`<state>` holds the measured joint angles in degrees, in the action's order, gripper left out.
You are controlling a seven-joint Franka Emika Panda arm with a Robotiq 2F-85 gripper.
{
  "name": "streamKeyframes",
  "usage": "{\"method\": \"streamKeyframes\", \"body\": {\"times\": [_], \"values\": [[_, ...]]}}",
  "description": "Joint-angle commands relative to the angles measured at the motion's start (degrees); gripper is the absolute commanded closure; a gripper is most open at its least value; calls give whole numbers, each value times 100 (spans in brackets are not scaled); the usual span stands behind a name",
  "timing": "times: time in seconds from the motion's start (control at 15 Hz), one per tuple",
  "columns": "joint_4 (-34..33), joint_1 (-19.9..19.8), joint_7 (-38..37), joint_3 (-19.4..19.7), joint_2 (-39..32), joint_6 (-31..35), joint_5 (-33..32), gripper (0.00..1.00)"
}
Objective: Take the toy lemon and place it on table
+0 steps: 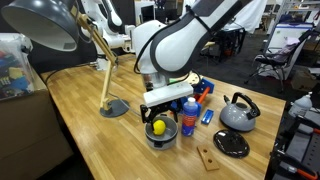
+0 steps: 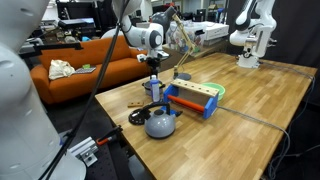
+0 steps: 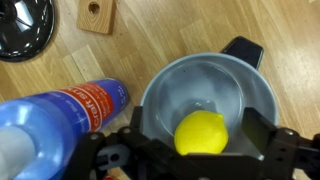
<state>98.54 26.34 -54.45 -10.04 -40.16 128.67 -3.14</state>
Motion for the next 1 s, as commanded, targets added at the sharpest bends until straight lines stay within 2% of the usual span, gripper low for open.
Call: {"method": "streamKeyframes", "body": {"times": [0.0, 0.93], "values": [[-31, 89, 49, 96, -6, -18, 82, 0], [-970, 133, 103, 208, -745, -383, 90, 0]]}}
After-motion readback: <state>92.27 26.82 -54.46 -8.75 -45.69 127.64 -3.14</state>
